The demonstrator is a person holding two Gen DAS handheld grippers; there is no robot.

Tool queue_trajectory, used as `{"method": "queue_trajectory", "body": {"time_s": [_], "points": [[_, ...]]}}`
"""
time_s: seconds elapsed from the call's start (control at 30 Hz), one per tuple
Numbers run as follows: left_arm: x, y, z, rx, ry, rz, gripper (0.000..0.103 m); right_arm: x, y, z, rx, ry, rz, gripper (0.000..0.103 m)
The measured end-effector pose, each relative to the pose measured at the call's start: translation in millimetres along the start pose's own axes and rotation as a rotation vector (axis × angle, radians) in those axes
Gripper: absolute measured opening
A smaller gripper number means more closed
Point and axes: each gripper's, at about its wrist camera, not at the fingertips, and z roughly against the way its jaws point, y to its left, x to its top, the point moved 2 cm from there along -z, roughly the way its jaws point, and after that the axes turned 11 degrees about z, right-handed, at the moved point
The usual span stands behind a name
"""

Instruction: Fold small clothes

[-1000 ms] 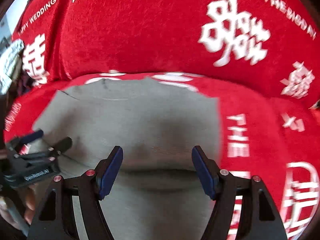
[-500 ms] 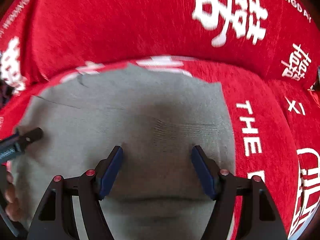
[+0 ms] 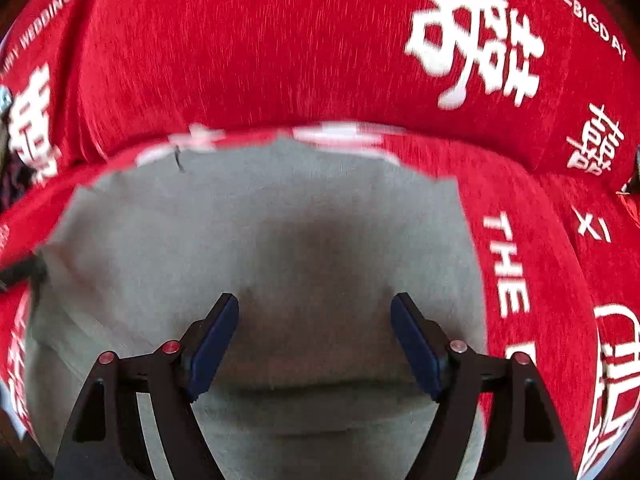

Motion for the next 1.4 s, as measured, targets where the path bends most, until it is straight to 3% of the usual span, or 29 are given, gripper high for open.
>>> {"method": "queue_trajectory", "body": {"time_s": [0.07, 0.13, 0.27, 0.33, 0.4, 0.5, 0.57, 0.63, 0.77, 0.8, 1.3, 1.4], "points": [[5, -6, 6, -0.054, -0.004, 0.012, 0.102, -8, 3, 4, -0.023, -0.034, 0.016, 0.081], [4, -17, -1, -0.061, -0.009, -0.028, 0.102, -13, 5, 6, -0.034, -0.044, 0.027, 0.081], [-18, -18, -49, 0.097, 0.09, -0.095, 0.102, -19, 6, 13, -0.042, -0.048, 0.027, 0.081], [-34, -5, -56, 0.127, 0.103, -0.097, 0.102, -25, 6, 19, -0.045, -0.049, 0.039, 0.081], [-47, -1, -44, 0.126, 0.04, -0.139, 0.102, -31, 6, 23, -0.047, -0.063, 0.051, 0.081], [-55, 2, -25, 0.131, 0.038, -0.151, 0.102, -38, 5, 38, -0.061, -0.069, 0.024, 0.082], [-59, 3, -9, 0.119, 0.004, -0.148, 0.102, -45, 11, 55, -0.02, -0.108, 0.0, 0.082], [-70, 3, -3, 0.115, 0.012, -0.164, 0.102, -56, 24, 66, 0.0, -0.144, 0.027, 0.082], [-102, 2, -6, 0.165, 0.026, -0.231, 0.102, -80, 48, 55, -0.009, -0.08, 0.108, 0.081], [-107, 3, -5, 0.165, 0.015, -0.234, 0.102, -89, 48, 56, -0.016, -0.105, 0.099, 0.081], [-200, 43, 53, 0.109, -0.068, -0.2, 0.103, -196, 56, 105, -0.045, -0.225, 0.15, 0.082], [-213, 48, 57, 0.096, -0.033, -0.207, 0.102, -219, 57, 112, -0.046, -0.24, 0.171, 0.082]]}}
